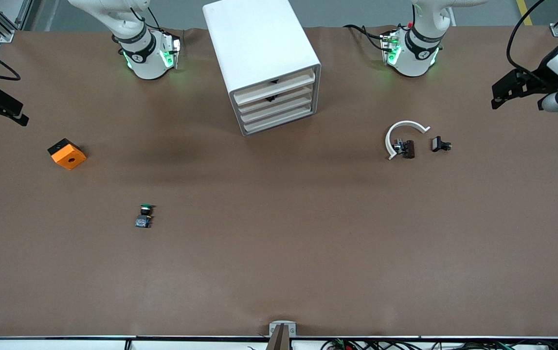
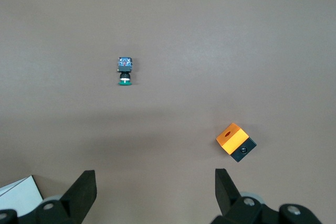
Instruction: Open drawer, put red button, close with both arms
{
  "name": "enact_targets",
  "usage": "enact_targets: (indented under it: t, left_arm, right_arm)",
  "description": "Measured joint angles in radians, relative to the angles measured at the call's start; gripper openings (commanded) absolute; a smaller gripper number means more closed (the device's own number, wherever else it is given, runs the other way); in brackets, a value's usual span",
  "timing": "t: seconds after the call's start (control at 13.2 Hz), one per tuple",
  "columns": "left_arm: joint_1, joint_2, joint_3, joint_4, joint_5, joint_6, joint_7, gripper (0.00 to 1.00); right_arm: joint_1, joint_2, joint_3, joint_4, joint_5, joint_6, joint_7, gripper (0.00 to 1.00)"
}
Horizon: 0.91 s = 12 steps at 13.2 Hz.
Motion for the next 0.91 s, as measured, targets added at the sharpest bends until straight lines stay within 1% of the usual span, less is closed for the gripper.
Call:
enact_targets:
  t: [0.15,0.3,0.91]
  left_arm:
    - [-0.01,-0.042,0.008,-0.042,-0.001,0.0,0.0,1.0]
    - [-0.02,-0.063,0.008,-0.059,-0.002,0.0,0.0,1.0]
    - [-0.029,-0.07,0.01,-0.064,-0.002,0.014,-0.003,1.0]
  right_arm:
    - [0.0,0.0,0.001,0.0,0.0,0.0,0.0,1.0]
    - [0.0,0.0,0.002,0.0,0.0,0.0,0.0,1.0]
    - [0.0,-0.013,0.007,0.0,0.0,-0.002,0.0,1.0]
